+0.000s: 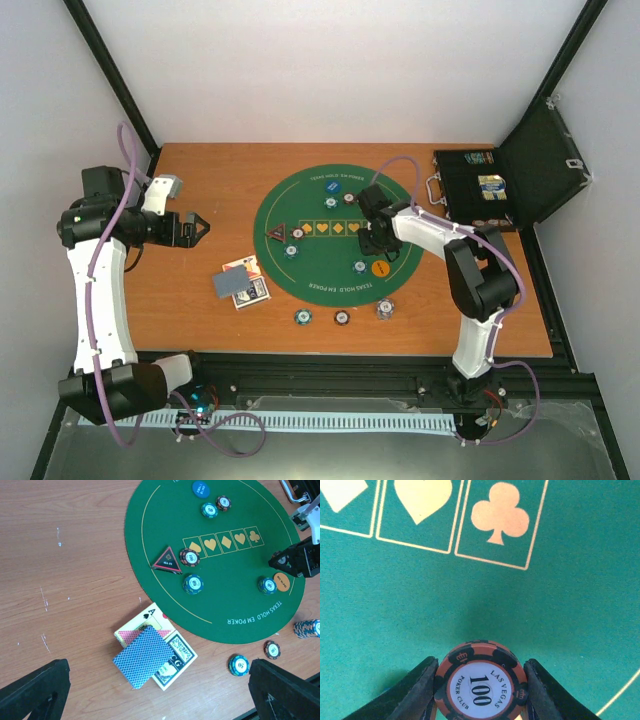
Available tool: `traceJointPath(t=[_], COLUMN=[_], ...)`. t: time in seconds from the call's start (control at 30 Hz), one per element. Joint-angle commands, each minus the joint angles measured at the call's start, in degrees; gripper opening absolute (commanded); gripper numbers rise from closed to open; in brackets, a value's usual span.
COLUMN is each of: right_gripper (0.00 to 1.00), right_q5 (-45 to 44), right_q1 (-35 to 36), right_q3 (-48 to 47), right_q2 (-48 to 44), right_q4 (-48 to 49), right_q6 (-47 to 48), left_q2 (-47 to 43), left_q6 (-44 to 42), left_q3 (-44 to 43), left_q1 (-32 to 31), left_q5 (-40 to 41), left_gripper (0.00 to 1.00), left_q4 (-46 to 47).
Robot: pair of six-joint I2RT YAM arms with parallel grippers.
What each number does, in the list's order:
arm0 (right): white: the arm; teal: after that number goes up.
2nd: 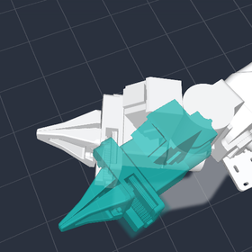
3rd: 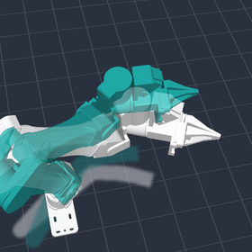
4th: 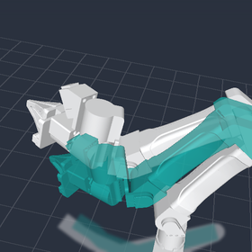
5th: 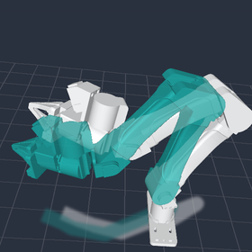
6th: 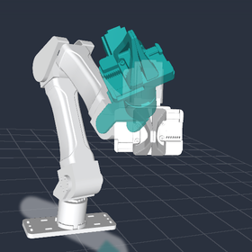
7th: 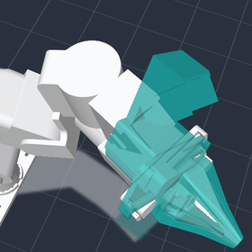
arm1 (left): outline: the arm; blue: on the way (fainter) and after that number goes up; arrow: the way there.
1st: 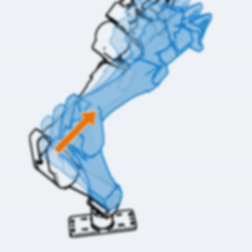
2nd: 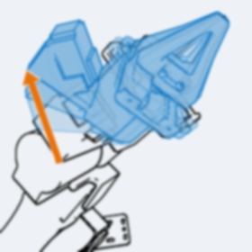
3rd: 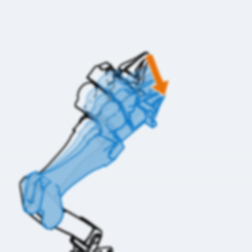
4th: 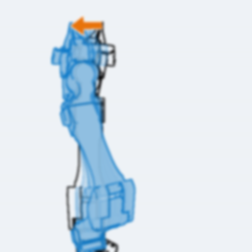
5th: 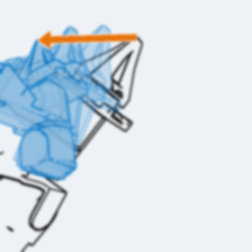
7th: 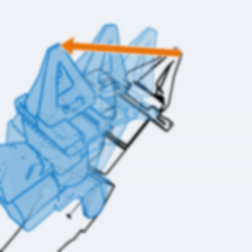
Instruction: Distribute texas hold em gaming equipment
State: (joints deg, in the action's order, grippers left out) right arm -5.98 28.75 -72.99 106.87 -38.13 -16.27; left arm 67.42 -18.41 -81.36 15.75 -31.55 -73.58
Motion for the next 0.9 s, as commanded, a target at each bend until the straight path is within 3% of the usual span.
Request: traceJointPath(t=[0.0,0.5,0.87], right_gripper=[0.31,0.29,0.28], right_q5=[1.28,1.63,1.02], right_q1=[-0.86,-1.15,-1.16], right_q3=[-1.59,2.85,9.20], right_q2=[2.26,4.65,0.93], right_q4=[2.22,6.10,7.91], right_q6=[0.39,-0.12,-1.09], left_q2=[0.24,0.15,0.08], left_q6=[0.12,-0.44,-0.29], left_q3=[-2.28,-2.46,-2.46], left_q1=[0.34,0.34,0.34], left_q5=[-0.56,0.28,-0.06], left_gripper=[1.00,1.00,1.00], left_q4=[-0.87,-1.09,-1.04])
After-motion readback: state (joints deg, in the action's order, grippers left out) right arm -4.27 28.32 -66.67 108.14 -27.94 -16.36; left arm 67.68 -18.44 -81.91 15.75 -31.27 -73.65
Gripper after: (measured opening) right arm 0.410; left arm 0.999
